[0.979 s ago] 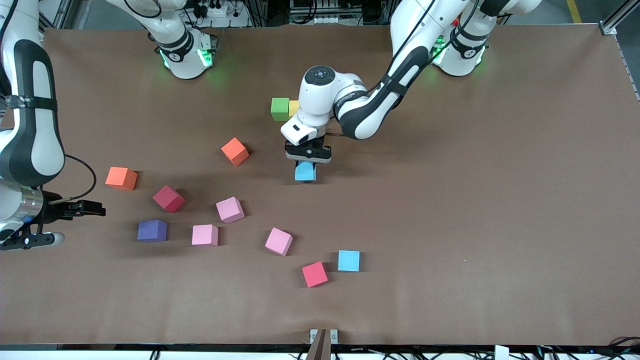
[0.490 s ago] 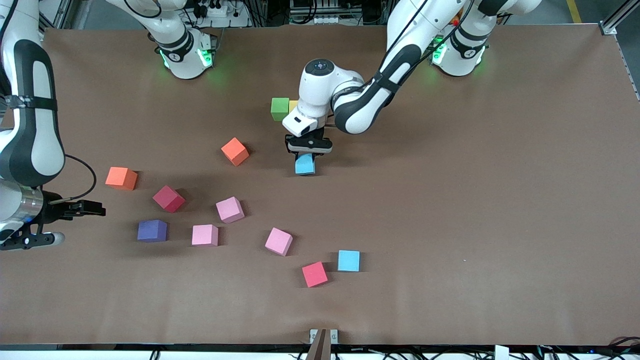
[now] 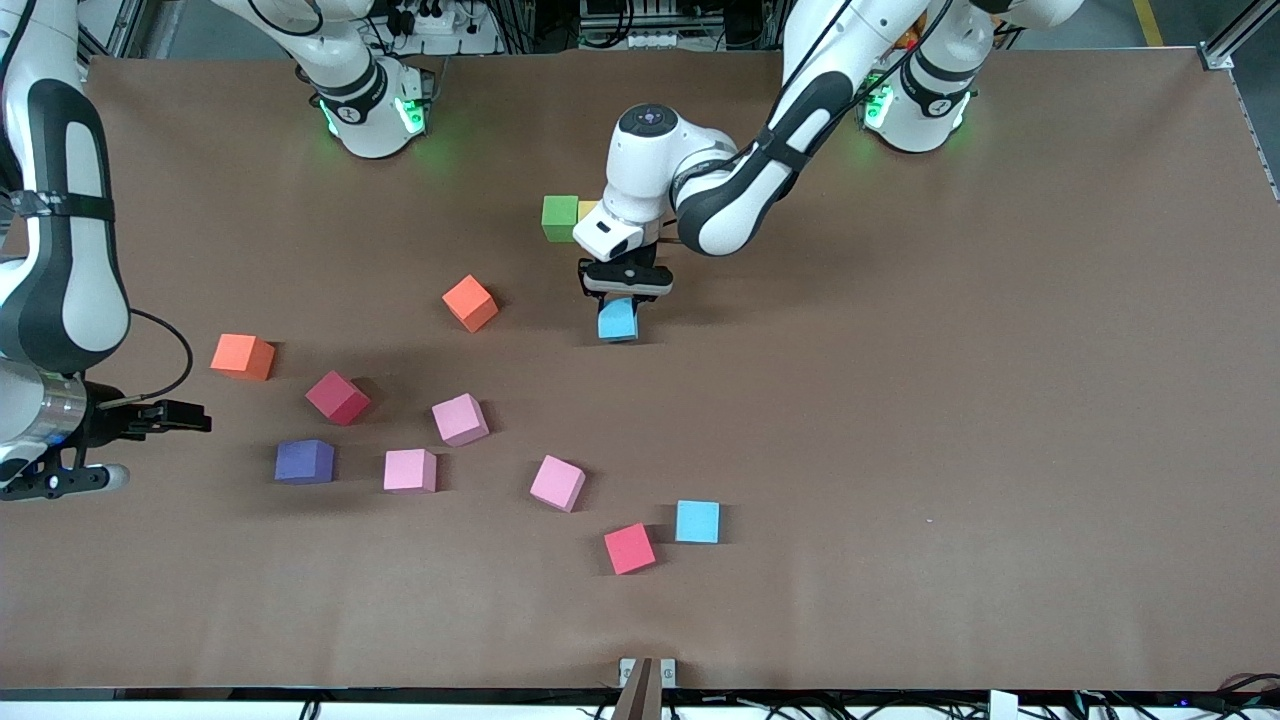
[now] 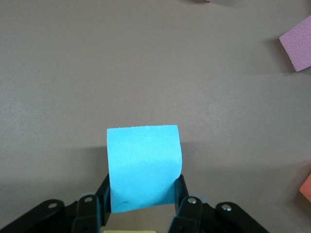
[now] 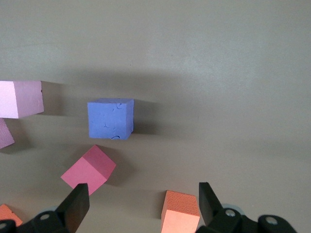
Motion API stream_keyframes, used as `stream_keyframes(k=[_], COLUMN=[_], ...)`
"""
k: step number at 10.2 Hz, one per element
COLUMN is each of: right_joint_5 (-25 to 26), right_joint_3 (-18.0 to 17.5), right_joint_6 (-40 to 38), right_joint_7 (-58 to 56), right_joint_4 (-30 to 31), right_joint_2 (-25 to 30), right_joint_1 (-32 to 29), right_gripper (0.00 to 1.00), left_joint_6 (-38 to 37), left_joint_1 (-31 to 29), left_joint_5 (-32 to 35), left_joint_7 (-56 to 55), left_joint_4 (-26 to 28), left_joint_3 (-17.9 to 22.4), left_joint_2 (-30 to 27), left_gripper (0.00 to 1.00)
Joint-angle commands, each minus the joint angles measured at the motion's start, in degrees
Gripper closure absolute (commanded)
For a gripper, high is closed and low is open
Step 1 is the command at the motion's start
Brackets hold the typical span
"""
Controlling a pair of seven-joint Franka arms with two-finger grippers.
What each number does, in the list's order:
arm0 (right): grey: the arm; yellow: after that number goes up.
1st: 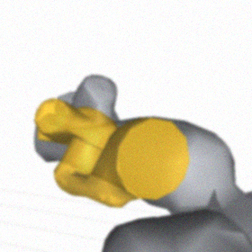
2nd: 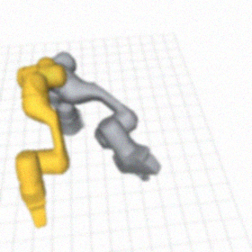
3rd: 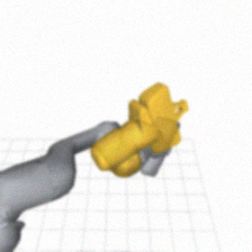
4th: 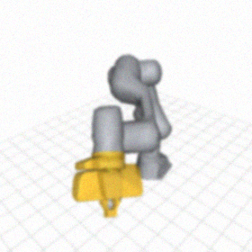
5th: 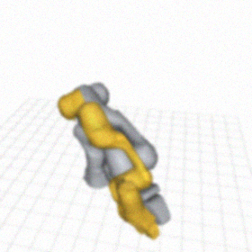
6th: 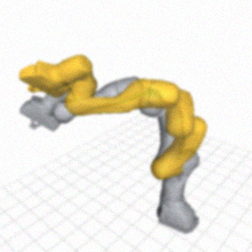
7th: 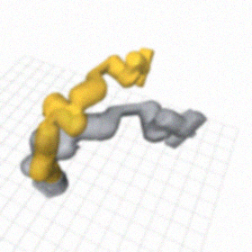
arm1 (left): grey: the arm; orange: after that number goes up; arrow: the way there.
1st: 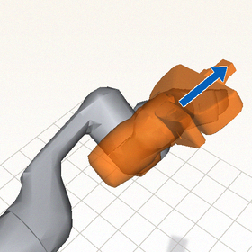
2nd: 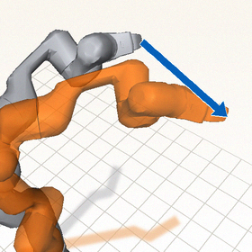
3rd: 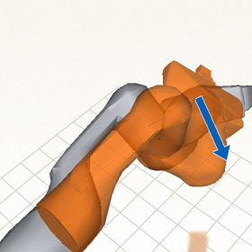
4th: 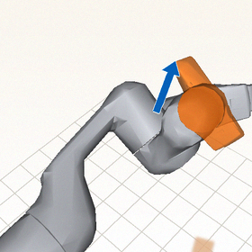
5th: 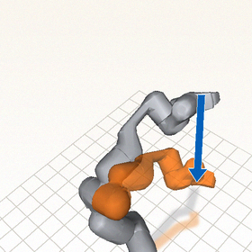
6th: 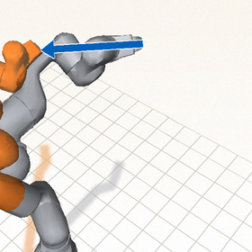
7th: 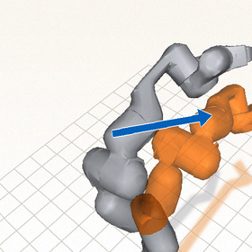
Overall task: Form number 2 with 11 blocks
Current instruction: 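Lower the cyan cube toward the table beside the yellow cube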
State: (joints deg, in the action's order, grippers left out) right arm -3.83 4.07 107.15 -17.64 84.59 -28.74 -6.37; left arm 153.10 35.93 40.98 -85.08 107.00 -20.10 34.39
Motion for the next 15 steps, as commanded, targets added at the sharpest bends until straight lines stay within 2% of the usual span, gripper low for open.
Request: stream_keyframes(k=[1, 6, 8, 15], right_joint_5=[-1.09, -1.09, -1.09, -1.09], right_joint_3=[-0.55, -0.55, -0.55, -0.55], right_joint_6=[-0.10, -0.10, -0.10, -0.10], right_joint_7=[-1.17, -1.17, -1.17, -1.17], right_joint_4=[-0.31, -0.31, -0.31, -0.31], right_joint_2=[0.00, 0.00, 0.00, 0.00], right_joint_1=[-0.75, -0.75, -0.75, -0.75], right_gripper=[0.00, 0.00, 0.00, 0.00], left_joint_6=[1.24, 1.33, 3.69, 4.14], left_joint_1=[-0.78, -0.86, -1.04, -2.08], left_joint_5=[2.70, 3.58, 5.69, 5.69], left_joint_7=[-0.44, -0.44, -0.53, -1.15], left_joint_4=[2.43, 3.39, 4.88, 6.29], left_joint_3=[-0.55, -0.64, -0.64, -1.17], left_joint_2=[-1.70, -1.70, -1.79, -2.49], left_gripper=[0.77, 0.77, 0.77, 0.76])
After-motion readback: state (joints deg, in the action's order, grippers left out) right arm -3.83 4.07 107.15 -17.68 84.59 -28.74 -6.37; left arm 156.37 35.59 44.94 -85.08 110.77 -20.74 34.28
